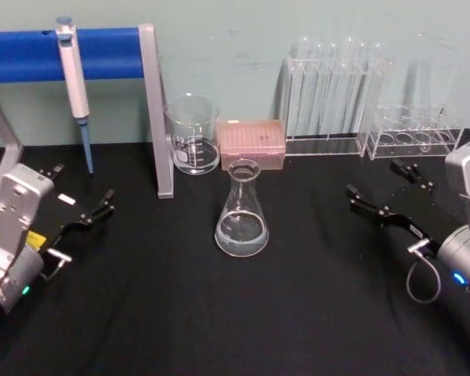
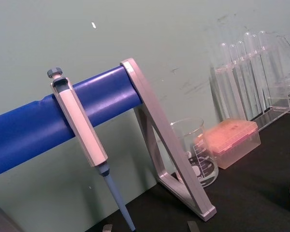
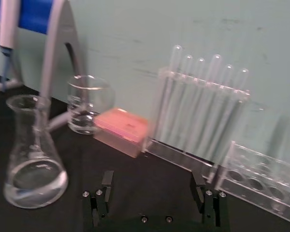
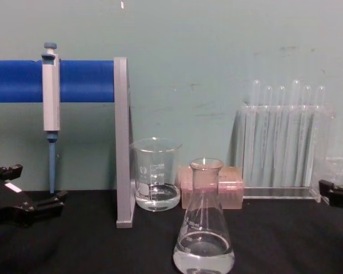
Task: Grasp the erlenmeyer flask with one hand, shake it three times, then place it back.
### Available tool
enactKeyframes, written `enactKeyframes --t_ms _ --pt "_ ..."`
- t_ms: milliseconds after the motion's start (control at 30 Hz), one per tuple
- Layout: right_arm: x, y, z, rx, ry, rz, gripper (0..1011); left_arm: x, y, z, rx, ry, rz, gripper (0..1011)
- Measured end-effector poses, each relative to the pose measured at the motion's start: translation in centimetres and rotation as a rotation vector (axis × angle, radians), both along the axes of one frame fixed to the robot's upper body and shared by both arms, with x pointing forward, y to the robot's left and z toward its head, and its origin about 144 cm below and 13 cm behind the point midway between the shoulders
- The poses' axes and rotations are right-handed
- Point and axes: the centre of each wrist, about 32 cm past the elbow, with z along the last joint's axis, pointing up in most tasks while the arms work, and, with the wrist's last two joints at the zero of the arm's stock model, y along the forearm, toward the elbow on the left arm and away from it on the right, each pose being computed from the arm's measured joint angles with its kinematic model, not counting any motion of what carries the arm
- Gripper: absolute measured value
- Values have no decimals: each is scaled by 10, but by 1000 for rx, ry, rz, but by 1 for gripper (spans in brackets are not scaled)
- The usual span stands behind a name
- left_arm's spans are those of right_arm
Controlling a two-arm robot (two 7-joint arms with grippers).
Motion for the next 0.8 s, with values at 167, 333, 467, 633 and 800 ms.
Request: enactKeyframes --t_ms 167,333,467,633,800 --pt "0 4 4 43 18 50 1003 0 0 0 0 0 0 1001" --pt "1 10 6 60 33 99 1003 0 0 0 0 0 0 1001" --pt "1 14 6 67 43 127 1003 0 0 0 0 0 0 1001" --pt "4 26 7 73 56 181 1003 0 0 0 0 0 0 1001" --pt "8 36 5 74 66 220 1003 0 0 0 0 0 0 1001"
